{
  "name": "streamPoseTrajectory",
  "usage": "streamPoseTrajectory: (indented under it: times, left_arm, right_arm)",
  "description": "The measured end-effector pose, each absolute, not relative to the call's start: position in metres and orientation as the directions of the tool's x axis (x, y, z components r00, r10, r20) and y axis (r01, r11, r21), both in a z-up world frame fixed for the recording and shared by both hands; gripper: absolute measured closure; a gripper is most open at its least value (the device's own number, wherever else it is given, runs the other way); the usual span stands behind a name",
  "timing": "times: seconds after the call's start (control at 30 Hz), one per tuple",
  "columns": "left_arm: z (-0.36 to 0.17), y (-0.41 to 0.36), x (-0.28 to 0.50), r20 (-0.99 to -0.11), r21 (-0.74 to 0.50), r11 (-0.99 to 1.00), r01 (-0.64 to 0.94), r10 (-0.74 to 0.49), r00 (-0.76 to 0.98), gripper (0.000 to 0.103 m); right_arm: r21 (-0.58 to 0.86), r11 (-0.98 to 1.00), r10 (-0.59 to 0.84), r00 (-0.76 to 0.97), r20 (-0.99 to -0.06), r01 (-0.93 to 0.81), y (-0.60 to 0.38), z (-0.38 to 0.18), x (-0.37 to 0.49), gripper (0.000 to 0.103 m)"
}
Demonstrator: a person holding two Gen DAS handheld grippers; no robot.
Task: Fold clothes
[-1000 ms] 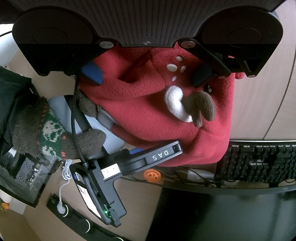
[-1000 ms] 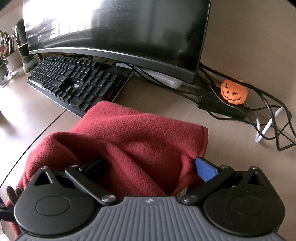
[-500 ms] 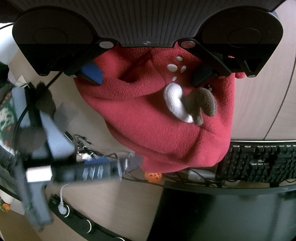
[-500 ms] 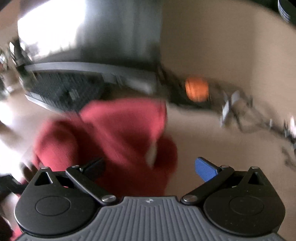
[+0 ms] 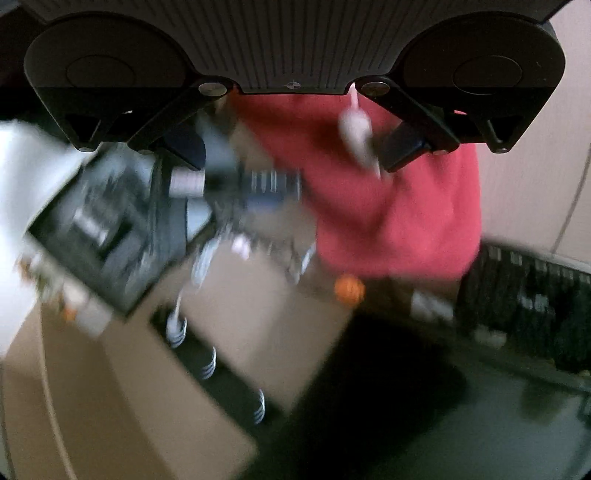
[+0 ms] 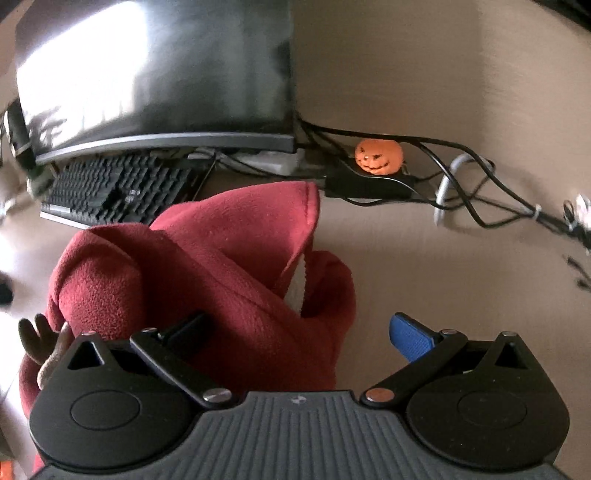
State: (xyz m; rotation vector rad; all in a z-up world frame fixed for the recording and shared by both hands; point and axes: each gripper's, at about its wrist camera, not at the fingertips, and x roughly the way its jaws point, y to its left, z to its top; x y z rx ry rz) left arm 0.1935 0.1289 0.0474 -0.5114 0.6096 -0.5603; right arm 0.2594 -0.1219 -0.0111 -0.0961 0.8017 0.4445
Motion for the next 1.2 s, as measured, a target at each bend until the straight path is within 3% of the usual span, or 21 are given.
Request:
streamPoseTrajectory:
  times: [0.1, 0.3, 0.4, 0.53, 0.7, 0.83, 0.97, 1.03, 1.2]
  left_arm:
    - [0.051, 0.132, 0.224, -0.396, -0.592, 0.75, 0.294, -0.589, 0.704, 0.0]
    - [0.014, 0.112, 0.273, -0.526, -0.582, 0.792, 0.186, -0.541, 0.656, 0.0]
    - [0.012, 0.106, 0.271, -0.529, -0.556, 0.807, 0.2, -0.529, 0.663, 0.0]
    - [0.014, 0.104, 0.266, -0.543, -0.546, 0.814, 0.199, -0.524, 0.656, 0.0]
    - [0.014, 0.108, 0.262, -0.546, -0.538, 0.819, 0.2, -0.52, 0.658, 0.0]
    - [0.016, 0.1, 0.26, -0.577, -0.491, 0.849, 0.196, -0.485, 0.657, 0.0]
    - [0.017, 0.094, 0.258, -0.595, -0.445, 0.871, 0.207, -0.46, 0.659, 0.0]
    - [0.017, 0.093, 0.257, -0.601, -0.432, 0.877, 0.209, -0.453, 0.658, 0.0]
    - [0.018, 0.093, 0.255, -0.605, -0.426, 0.88, 0.21, -0.45, 0.657, 0.0]
  right_arm:
    - [0.029, 0.894, 0.339, 0.634, -0.695, -0.447, -0.121, -0.001, 0.251, 0.0]
    - [0.006, 0.936, 0.28, 0.736, -0.617, -0.352, -0.142, 0.031, 0.271, 0.0]
    - [-0.014, 0.932, 0.264, 0.706, -0.657, -0.361, -0.13, 0.024, 0.306, 0.0]
    - [-0.178, 0.918, 0.09, 0.623, -0.777, -0.354, -0.113, -0.021, 0.335, 0.0]
    - [-0.084, 0.941, 0.137, 0.595, -0.792, -0.328, -0.127, -0.025, 0.339, 0.0]
    - [-0.037, 0.957, 0.175, 0.677, -0.715, -0.286, -0.13, 0.001, 0.339, 0.0]
    - [-0.047, 0.969, 0.133, 0.67, -0.73, -0.243, -0.12, -0.007, 0.359, 0.0]
    - [-0.081, 0.957, 0.105, 0.593, -0.798, -0.278, -0.107, -0.027, 0.367, 0.0]
    - [-0.12, 0.949, 0.099, 0.636, -0.765, -0.291, -0.107, -0.021, 0.355, 0.0]
